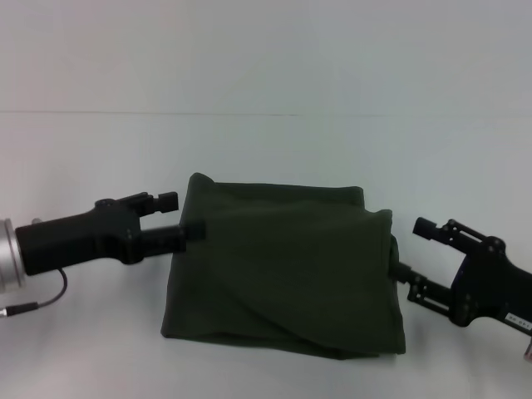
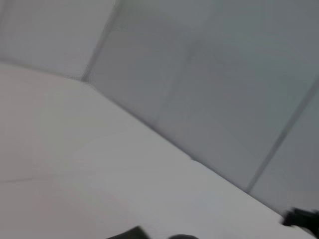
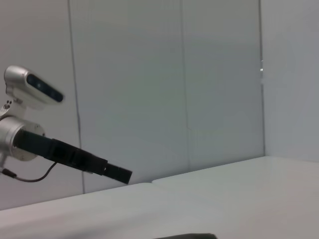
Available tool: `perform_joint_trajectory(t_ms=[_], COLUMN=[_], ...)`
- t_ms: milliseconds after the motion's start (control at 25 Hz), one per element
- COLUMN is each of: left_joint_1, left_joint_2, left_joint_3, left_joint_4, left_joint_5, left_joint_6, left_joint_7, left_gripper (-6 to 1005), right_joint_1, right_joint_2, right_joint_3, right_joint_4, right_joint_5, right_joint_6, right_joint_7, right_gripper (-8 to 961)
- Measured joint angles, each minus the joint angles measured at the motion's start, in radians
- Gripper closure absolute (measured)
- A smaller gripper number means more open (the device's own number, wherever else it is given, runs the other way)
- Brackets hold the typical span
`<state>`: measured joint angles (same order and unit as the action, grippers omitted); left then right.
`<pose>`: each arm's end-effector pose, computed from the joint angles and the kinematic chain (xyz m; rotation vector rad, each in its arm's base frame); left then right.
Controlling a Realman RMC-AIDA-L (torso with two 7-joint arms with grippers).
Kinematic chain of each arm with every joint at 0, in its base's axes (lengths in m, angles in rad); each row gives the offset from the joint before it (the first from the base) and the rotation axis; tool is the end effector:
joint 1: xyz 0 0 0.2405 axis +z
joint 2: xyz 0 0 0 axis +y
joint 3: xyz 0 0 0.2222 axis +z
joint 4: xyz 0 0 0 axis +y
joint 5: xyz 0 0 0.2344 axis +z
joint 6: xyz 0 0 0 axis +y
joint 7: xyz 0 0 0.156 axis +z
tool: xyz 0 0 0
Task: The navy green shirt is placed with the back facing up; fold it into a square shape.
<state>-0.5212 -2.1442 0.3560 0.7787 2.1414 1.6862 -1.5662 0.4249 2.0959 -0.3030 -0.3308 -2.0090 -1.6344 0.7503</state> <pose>-0.2594 0.3270 0.0391 -2.5350 -0.9130 -0.8661 0.2880 0.2814 -0.0159 -2.4076 0.3554 0.9395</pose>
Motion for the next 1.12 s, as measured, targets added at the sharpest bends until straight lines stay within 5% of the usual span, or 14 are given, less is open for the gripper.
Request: perform_joint_trajectory(t_ms=[360,1120], left_joint_1=[0.081,0.113], left_joint_2=[-0.029,-0.032], left_joint_3=[0.139,0.128], left_joint_4=[-0.012,-0.088], left_joint_5=[0.009,0.035], left_joint_6=[0.069,0.07], left_joint_7=[0.339,0.452], left_gripper=[40,30], right_joint_1=[-0.031,-0.065], right_joint_2=[0.0,-0.001], right_joint_3=[-0.082,-0.089], right_joint_4=[0.032,0.032], right_joint_5=[-0.002,0.0], right_joint_6=[0.026,0.09], right_joint_7=[-0.085,-0.09], right_gripper=[199,199])
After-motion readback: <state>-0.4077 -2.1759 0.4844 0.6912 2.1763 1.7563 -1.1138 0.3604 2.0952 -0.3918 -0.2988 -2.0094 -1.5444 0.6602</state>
